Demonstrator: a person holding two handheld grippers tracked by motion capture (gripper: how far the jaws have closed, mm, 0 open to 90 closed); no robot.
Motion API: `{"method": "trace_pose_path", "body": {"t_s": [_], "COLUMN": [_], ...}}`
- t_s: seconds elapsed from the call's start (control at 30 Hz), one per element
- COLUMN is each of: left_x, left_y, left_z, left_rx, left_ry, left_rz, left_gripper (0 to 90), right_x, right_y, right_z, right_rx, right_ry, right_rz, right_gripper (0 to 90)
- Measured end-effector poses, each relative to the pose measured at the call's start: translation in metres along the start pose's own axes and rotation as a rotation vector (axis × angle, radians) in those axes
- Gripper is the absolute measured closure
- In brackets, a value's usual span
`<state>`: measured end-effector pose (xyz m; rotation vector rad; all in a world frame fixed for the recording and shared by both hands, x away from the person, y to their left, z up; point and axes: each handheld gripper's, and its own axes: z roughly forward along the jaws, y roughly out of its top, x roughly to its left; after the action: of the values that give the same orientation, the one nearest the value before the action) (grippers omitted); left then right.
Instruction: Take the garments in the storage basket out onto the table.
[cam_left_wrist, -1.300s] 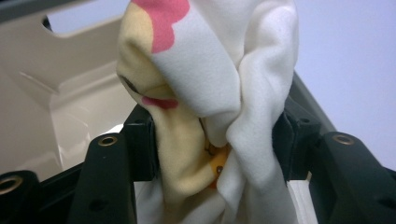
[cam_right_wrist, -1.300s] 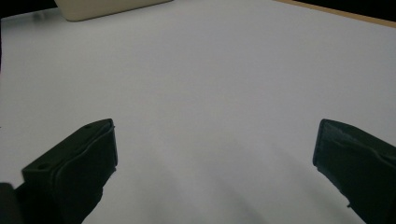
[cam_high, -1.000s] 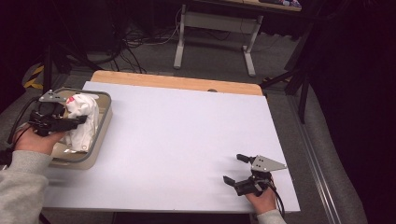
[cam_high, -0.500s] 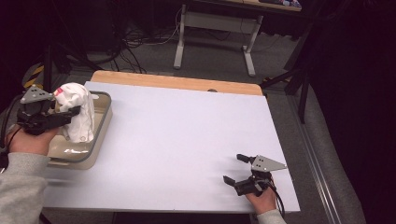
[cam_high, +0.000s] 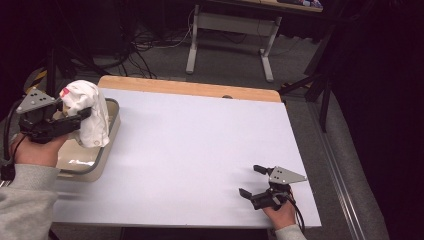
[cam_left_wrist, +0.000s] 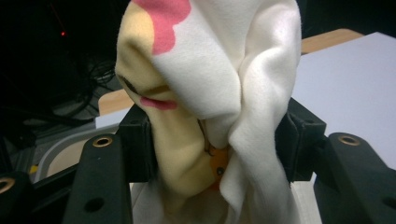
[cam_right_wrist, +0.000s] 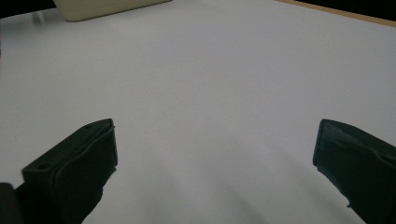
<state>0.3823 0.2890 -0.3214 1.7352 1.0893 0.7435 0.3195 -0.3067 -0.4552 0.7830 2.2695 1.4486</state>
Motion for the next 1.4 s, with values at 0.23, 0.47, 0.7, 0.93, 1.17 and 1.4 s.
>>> {"method": "trace_pose_path", "body": {"t_s": [0.23, 0.47, 0.7, 0.93, 1.17, 1.4], "left_x": [-0.023, -0.051, -0.087, -0.117, -0.149, -0.182], "left_y": [0.012, 0.028, 0.036, 0.035, 0.026, 0.008], "left_z": [0.007, 0.017, 0.034, 0.051, 0.070, 0.085], "left_rx": [-0.041, -0.066, -0.072, -0.064, -0.033, 0.017], "left_ry": [-0.068, -0.139, -0.227, -0.295, -0.364, -0.436], "left_rz": [-0.002, 0.011, 0.038, 0.040, 0.046, 0.055], "left_gripper": [41.8, 41.3, 41.3, 41.2, 41.2, 41.1], "right_x": [0.000, 0.001, 0.001, 0.001, 0.001, -0.001], "right_y": [0.000, 0.000, 0.000, 0.000, 0.000, 0.001], "right_z": [0.001, 0.001, 0.001, 0.001, 0.000, -0.003], "right_rx": [0.003, 0.002, 0.000, -0.002, -0.003, -0.007], "right_ry": [0.003, 0.006, 0.009, 0.012, 0.006, -0.005], "right_rz": [-0.006, -0.008, -0.011, -0.012, -0.013, 0.002], "right_gripper": [0.4, 0.4, 0.4, 0.4, 0.4, 0.3]}}
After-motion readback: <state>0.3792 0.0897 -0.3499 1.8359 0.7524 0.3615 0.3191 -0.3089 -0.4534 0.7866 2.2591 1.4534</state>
